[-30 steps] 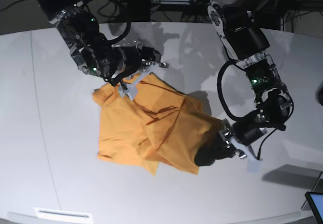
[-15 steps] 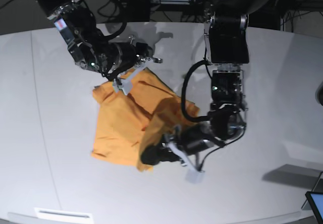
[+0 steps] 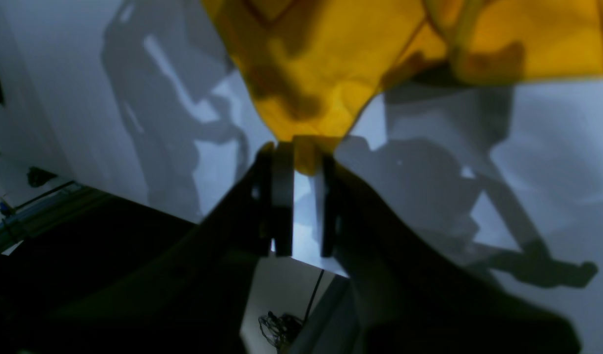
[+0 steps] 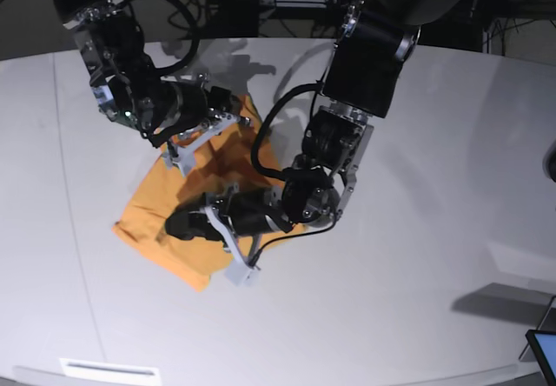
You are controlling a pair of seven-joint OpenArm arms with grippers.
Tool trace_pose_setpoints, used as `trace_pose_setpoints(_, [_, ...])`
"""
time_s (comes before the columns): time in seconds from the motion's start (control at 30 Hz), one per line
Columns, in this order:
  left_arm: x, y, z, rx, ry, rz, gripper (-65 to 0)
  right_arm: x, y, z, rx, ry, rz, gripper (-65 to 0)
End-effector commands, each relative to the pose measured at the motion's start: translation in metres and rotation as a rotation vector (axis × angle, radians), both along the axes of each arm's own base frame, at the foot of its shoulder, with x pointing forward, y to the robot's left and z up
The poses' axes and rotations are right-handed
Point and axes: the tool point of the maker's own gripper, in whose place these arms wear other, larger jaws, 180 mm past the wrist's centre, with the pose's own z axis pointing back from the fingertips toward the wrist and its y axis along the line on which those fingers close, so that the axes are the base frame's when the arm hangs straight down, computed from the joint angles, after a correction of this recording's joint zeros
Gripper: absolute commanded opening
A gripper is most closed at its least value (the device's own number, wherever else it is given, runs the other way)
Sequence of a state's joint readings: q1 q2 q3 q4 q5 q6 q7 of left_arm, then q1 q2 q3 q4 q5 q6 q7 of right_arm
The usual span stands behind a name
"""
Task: Fold the T-shirt properly
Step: 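Fold the lifted shirt over and lower it with both grippers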
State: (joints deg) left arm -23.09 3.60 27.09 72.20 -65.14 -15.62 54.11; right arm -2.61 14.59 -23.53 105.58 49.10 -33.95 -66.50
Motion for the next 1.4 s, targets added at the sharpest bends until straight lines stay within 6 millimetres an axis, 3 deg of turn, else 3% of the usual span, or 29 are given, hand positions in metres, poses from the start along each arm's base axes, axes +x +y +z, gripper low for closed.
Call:
trace_pose_setpoints(0.0, [0.015,-0.002,0.024,-0.034,-0.062,0.012,-65.0,0.003,0.000,0.006,0.010,-0.020,0.001,-57.9])
trace_pose_setpoints(0.17, [0.016,0.001,0.009,0.040,-0.066,0.013,-65.0,0.004,-0.005,0.004,0.006,-0.018,-0.022,-57.9])
trace_pose_setpoints(0.4, [0.010,0.001,0.000,0.062,-0.058,0.006,-65.0,0.026,-0.073,0.006,-0.032,-0.034,-0.243,-57.9])
trace_pose_setpoints(0.63, [-0.016,-0.038,0.006,0.076,-0.095,-0.117,-65.0,0.040,-0.124,0.011,-0.069,-0.071,-0.398,-57.9])
trace_pose_setpoints(0.83, [-0.021,-0.051,0.013,0.046,-0.095,-0.132,-65.0,0.043,-0.144,0.011,-0.084,-0.075,-0.462,-57.9])
trace_pose_setpoints(1.03, [-0.040,-0.062,0.004,0.078,-0.097,-0.198,-65.0,0.048,-0.186,-0.001,-0.119,-0.059,-0.599,-57.9])
trace_pose_setpoints(1.1, [-0.047,-0.063,0.000,0.098,-0.108,-0.226,-65.0,0.048,-0.193,-0.002,-0.121,-0.055,-0.621,-57.9])
trace_pose_setpoints(1.2, [-0.063,-0.070,0.011,0.102,-0.167,-0.281,-65.0,0.053,-0.194,0.002,-0.119,-0.067,-0.622,-57.9])
trace_pose_setpoints(1.3, [-0.072,-0.069,0.021,0.106,-0.221,-0.312,-65.0,0.056,-0.194,0.004,-0.116,-0.074,-0.623,-57.9])
trace_pose_setpoints(1.37, [-0.077,-0.060,0.015,0.118,-0.217,-0.311,-65.0,0.056,-0.194,0.004,-0.115,-0.075,-0.623,-57.9])
